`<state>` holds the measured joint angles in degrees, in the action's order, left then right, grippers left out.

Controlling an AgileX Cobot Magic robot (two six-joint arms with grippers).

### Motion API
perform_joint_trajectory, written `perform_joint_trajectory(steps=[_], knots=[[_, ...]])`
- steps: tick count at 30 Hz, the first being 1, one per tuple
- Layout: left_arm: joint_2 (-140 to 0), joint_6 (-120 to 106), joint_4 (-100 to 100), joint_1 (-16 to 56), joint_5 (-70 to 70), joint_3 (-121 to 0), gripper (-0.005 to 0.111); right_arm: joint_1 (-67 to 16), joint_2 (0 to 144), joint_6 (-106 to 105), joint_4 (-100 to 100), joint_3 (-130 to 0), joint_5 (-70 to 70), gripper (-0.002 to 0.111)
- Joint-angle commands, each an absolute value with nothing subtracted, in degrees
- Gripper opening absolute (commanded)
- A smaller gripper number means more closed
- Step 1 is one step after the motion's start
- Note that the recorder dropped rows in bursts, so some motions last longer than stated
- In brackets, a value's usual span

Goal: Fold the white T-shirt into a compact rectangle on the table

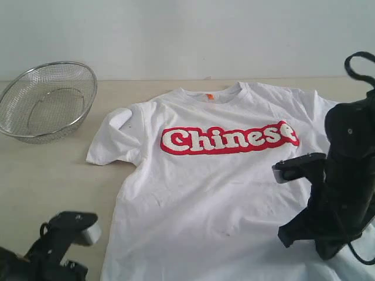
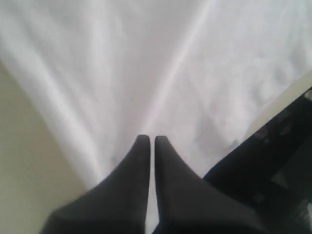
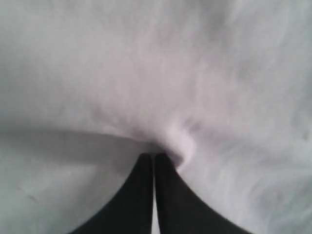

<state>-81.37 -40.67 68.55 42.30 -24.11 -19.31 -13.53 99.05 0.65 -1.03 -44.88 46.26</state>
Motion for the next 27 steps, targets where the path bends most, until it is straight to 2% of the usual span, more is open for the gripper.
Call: perform_joint_trajectory(steps=[1,4,7,8,10,12,16,19,24,27], knots=[[-74.86,-41.53,65.73,42.52,-19.06,-23.57,0.004,-13.16,87.95,2.16,0.39,-44.74,45.93,0.000],[-73.32,-41.53,61.60,42.52,-11.92,-26.82,0.004,-13.16,79.59,5.96,6.80,-44.74,42.71,0.000],[-73.31,-41.53,57.27,42.42,-5.59,-30.09,0.004,-13.12,74.04,15.23,27.17,-44.74,41.59,0.000],[-73.31,-41.53,56.41,42.40,-3.93,-30.94,0.004,-12.35,73.21,24.16,37.46,-44.74,42.23,0.000],[-73.70,-41.53,54.70,41.64,-1.06,-32.21,0.004,-9.24,73.17,36.87,48.37,-45.74,43.77,0.000],[-74.35,-41.53,53.99,40.24,0.00,-33.14,0.004,-3.43,74.25,37.29,49.31,-47.92,42.06,0.000],[-78.36,-41.63,51.88,35.97,2.05,-36.50,0.004,9.15,80.17,21.05,32.56,-54.66,31.29,0.000],[-82.75,-41.95,49.89,32.25,0.64,-41.13,0.004,16.73,87.75,5.48,14.21,-62.42,29.57,0.000],[-91.39,-43.60,49.67,28.17,-10.88,-50.18,0.004,24.56,100.19,-23.44,-22.76,-76.46,40.53,0.000],[-95.89,-46.38,49.67,26.85,-14.71,-53.02,0.004,26.27,106.53,-30.05,-31.54,-82.69,46.89,0.000]])
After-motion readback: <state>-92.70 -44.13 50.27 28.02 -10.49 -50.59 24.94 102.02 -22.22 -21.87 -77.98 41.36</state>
